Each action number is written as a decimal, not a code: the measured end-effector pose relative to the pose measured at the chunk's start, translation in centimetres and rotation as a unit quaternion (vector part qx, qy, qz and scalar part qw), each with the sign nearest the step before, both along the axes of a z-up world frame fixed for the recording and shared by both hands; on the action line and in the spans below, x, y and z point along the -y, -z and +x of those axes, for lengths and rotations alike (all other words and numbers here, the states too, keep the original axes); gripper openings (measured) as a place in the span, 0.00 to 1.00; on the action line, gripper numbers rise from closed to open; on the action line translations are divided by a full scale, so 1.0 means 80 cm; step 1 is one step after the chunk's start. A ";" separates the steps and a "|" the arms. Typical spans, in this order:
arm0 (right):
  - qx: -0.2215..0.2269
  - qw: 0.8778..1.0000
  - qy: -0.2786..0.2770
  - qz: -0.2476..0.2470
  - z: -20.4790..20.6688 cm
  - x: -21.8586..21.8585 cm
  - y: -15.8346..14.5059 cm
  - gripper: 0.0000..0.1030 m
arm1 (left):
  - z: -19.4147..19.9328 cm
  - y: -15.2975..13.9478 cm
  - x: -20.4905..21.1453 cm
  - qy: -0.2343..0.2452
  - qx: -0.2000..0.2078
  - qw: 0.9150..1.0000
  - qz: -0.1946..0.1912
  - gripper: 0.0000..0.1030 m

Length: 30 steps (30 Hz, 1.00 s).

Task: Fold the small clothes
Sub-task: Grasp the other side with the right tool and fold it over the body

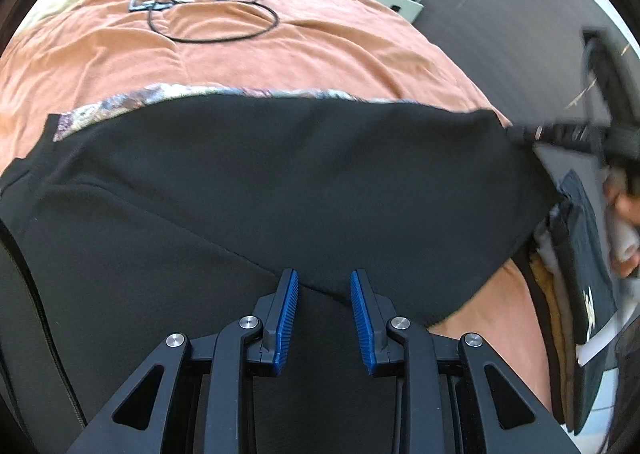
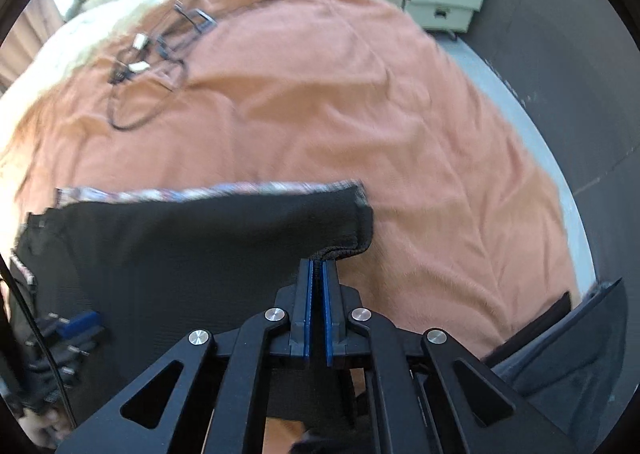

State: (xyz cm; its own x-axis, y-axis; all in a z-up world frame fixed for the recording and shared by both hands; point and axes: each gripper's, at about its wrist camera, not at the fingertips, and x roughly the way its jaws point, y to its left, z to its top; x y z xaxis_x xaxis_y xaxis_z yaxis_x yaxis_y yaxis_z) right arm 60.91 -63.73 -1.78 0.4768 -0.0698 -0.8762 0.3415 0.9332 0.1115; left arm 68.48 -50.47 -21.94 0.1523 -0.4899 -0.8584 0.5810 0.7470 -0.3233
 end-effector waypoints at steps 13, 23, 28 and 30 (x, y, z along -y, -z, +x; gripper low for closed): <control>0.085 0.994 -0.073 -0.010 -0.053 -0.082 -0.114 0.01 | -0.034 0.006 0.038 0.016 -0.016 1.000 -0.013 0.29; 0.111 0.986 -0.125 -0.007 -0.093 -0.133 -0.159 0.01 | -0.022 -0.034 -0.023 -0.015 -0.016 0.999 -0.027 0.29; 0.107 0.983 -0.147 0.011 -0.095 -0.159 -0.160 0.01 | -0.015 -0.064 -0.078 -0.045 0.003 0.999 -0.015 0.29; 0.103 0.982 -0.156 0.015 -0.092 -0.170 -0.163 0.01 | -0.015 -0.081 -0.113 -0.060 0.011 0.998 -0.017 0.29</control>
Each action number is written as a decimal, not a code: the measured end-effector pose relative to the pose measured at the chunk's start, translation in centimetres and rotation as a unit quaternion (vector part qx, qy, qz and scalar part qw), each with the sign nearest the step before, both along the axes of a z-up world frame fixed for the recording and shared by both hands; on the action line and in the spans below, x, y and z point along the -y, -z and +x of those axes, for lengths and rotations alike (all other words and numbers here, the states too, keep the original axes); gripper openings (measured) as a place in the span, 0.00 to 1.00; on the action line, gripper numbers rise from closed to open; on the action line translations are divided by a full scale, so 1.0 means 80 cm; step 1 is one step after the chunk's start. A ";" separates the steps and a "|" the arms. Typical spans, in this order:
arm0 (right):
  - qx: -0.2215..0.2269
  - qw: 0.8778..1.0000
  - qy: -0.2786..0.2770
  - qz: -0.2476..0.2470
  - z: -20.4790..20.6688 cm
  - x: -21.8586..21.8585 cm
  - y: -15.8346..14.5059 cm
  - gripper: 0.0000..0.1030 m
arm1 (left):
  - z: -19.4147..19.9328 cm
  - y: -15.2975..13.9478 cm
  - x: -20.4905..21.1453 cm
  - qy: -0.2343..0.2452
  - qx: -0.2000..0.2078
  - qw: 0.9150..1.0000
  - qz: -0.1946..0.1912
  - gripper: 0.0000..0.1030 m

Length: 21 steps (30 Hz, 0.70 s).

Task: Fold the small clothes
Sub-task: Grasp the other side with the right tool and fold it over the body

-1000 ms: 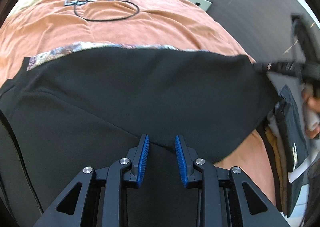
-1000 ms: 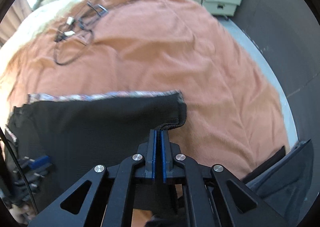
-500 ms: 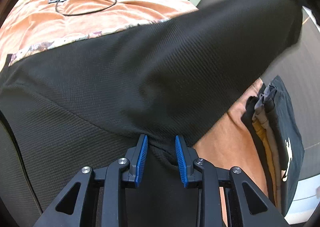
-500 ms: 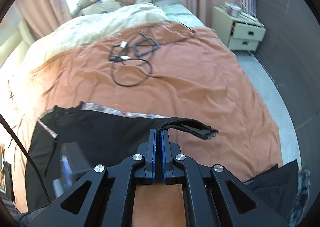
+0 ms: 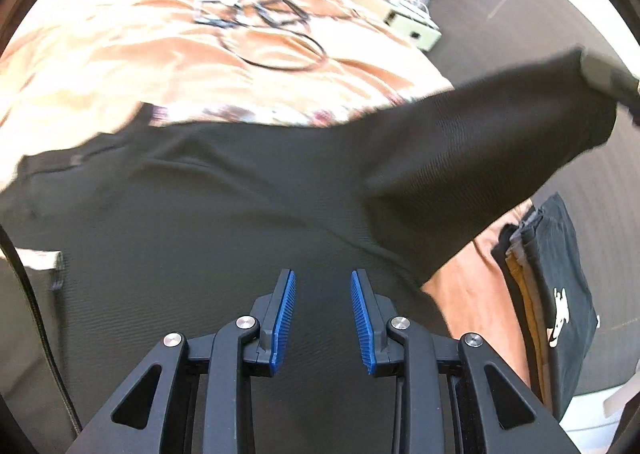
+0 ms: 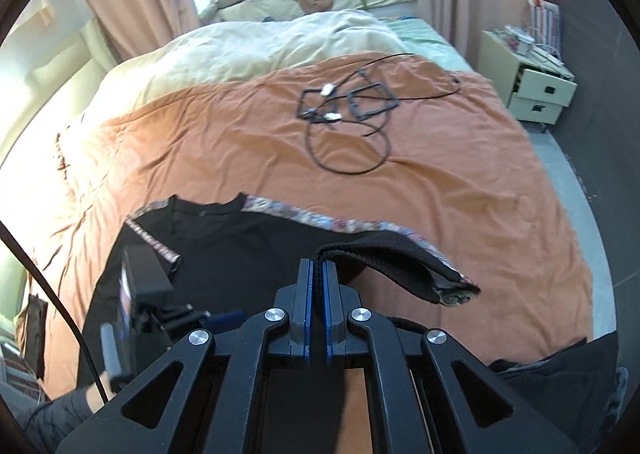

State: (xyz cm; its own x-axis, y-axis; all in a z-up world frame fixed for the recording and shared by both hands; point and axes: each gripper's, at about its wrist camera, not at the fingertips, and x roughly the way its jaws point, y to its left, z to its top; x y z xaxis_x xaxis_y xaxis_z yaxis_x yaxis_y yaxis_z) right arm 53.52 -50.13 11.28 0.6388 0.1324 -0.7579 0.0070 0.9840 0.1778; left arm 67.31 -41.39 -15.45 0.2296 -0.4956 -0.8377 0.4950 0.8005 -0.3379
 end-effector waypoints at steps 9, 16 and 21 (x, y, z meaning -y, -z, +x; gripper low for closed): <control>-0.031 0.998 -0.055 0.007 0.030 -0.079 0.024 0.01 | 0.003 -0.040 -0.109 -0.059 0.016 0.998 0.003 0.29; -0.061 0.994 -0.089 0.017 0.066 -0.139 0.068 0.02 | -0.001 -0.060 -0.179 -0.091 0.024 0.995 0.018 0.29; -0.091 0.990 -0.093 0.051 0.089 -0.177 0.112 0.16 | 0.000 -0.057 -0.221 -0.110 0.017 0.993 0.033 0.34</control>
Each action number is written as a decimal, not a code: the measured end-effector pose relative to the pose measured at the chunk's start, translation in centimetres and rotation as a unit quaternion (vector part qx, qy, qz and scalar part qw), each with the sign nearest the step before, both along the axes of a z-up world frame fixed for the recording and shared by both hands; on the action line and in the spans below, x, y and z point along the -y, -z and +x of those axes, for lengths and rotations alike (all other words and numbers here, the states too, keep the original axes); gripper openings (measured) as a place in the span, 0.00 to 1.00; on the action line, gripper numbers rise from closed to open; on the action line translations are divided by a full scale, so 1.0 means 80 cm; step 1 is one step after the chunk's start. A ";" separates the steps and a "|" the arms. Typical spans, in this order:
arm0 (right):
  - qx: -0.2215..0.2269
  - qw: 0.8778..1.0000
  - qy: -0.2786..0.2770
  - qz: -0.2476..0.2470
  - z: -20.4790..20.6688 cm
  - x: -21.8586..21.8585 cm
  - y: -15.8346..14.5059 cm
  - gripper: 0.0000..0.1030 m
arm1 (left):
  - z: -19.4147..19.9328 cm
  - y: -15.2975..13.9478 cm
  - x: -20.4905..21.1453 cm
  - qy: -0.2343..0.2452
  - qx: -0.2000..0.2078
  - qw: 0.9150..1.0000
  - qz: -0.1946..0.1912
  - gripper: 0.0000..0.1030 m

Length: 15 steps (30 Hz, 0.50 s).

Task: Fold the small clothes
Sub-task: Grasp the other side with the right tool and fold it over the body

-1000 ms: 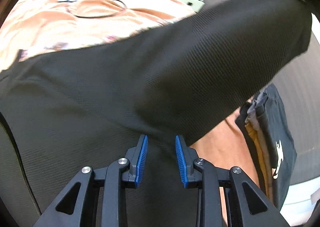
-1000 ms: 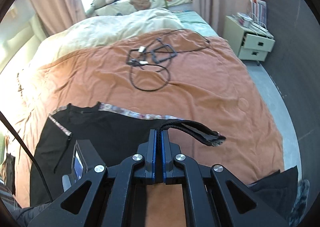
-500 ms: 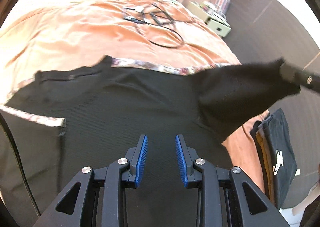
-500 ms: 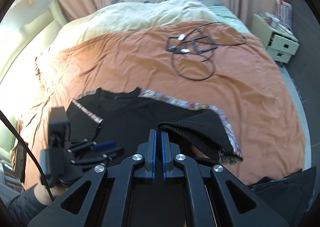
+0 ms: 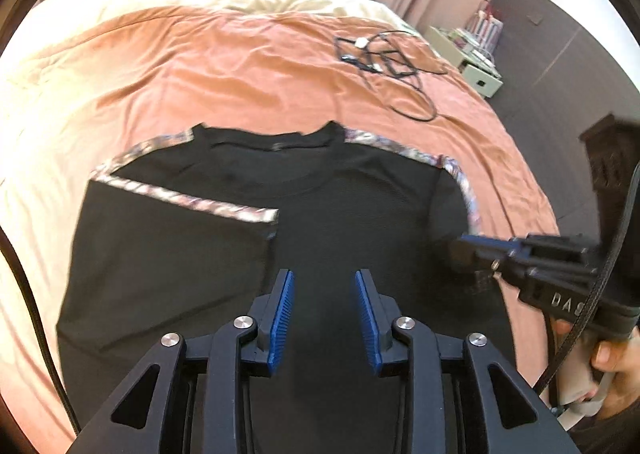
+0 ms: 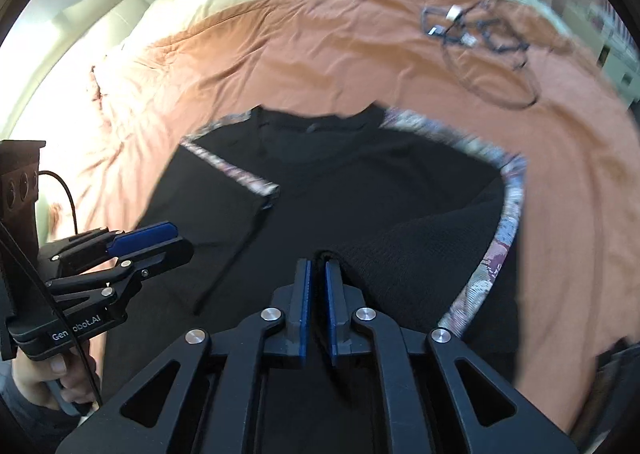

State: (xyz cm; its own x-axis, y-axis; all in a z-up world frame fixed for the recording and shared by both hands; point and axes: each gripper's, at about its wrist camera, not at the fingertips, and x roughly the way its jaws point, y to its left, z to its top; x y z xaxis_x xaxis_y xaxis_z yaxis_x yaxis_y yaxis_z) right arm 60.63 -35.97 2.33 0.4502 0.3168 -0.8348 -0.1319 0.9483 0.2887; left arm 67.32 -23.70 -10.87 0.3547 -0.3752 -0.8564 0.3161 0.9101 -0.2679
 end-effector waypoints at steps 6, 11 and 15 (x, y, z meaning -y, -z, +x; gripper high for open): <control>0.027 0.994 0.049 0.090 -0.014 0.020 0.021 0.68 | -0.001 0.007 -0.025 -0.006 0.000 1.000 0.010 0.52; 0.040 0.987 0.112 0.112 -0.040 0.064 0.049 0.68 | -0.002 0.018 -0.017 0.007 -0.003 1.000 0.011 0.52; 0.037 0.983 0.149 0.101 -0.050 0.099 0.072 0.66 | -0.002 0.028 0.008 0.026 0.004 1.000 0.012 0.52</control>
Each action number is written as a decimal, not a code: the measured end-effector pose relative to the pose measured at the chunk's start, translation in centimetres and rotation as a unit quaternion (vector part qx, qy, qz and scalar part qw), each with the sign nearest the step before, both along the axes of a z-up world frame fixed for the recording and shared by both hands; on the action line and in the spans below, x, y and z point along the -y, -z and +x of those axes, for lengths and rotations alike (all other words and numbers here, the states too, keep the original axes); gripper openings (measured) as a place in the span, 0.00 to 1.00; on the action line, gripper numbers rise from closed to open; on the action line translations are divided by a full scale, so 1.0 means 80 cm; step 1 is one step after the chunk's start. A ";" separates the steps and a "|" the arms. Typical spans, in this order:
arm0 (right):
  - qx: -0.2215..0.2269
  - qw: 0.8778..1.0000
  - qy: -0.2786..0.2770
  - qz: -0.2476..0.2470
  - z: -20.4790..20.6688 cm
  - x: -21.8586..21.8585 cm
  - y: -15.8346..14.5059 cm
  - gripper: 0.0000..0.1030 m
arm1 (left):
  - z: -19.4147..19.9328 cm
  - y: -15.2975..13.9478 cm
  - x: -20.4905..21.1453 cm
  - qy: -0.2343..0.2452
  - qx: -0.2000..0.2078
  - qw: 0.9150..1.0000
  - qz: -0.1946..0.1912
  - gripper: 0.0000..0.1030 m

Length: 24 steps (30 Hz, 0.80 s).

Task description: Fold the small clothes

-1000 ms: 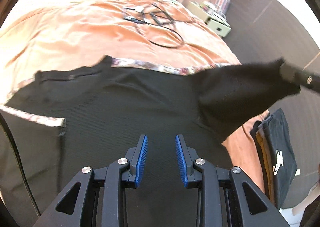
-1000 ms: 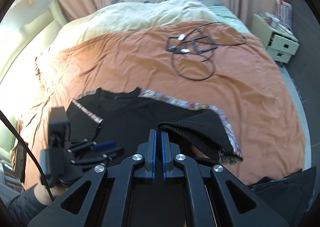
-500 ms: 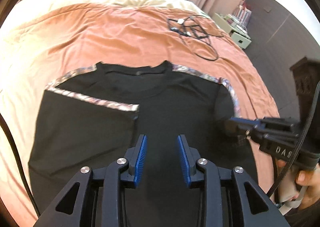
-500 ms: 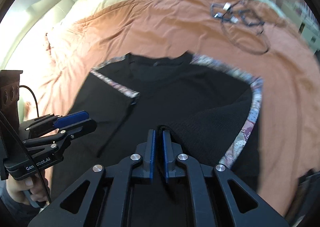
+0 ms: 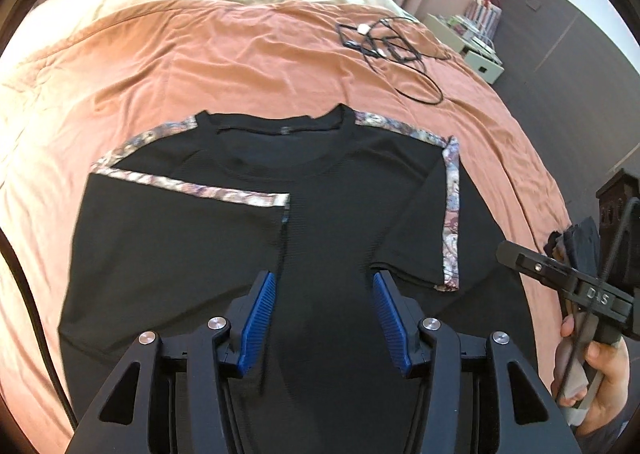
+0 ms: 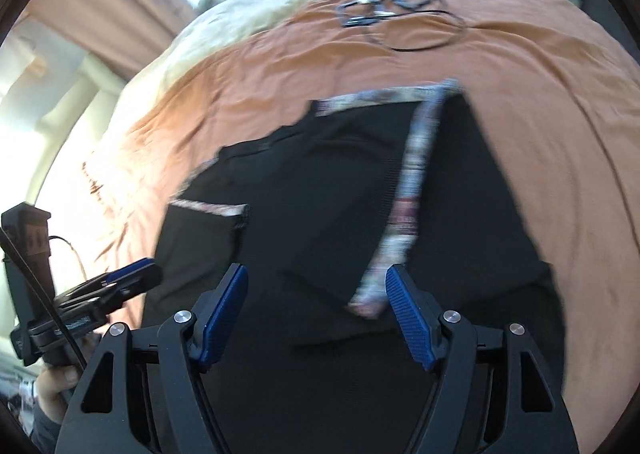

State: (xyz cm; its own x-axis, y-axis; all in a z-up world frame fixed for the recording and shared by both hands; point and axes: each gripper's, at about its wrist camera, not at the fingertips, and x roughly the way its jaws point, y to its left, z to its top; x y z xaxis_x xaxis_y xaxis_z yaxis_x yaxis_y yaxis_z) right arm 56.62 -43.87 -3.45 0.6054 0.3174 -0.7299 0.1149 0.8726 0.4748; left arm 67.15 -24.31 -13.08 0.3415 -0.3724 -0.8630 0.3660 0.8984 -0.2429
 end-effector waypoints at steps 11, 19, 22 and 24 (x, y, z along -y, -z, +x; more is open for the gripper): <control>-0.033 0.997 0.068 -0.027 -0.015 0.068 0.049 0.35 | -0.007 0.031 0.103 0.073 -0.004 0.997 -0.006 0.52; -0.060 0.994 0.083 -0.048 -0.020 0.093 0.070 0.32 | -0.013 0.074 0.183 0.115 -0.026 0.993 0.012 0.52; -0.056 0.995 0.075 -0.043 -0.022 0.093 0.072 0.31 | -0.015 0.092 0.203 0.125 -0.034 0.991 0.022 0.52; -0.059 0.994 0.069 -0.056 -0.020 0.089 0.075 0.26 | -0.017 0.104 0.211 0.127 -0.026 0.991 0.043 0.52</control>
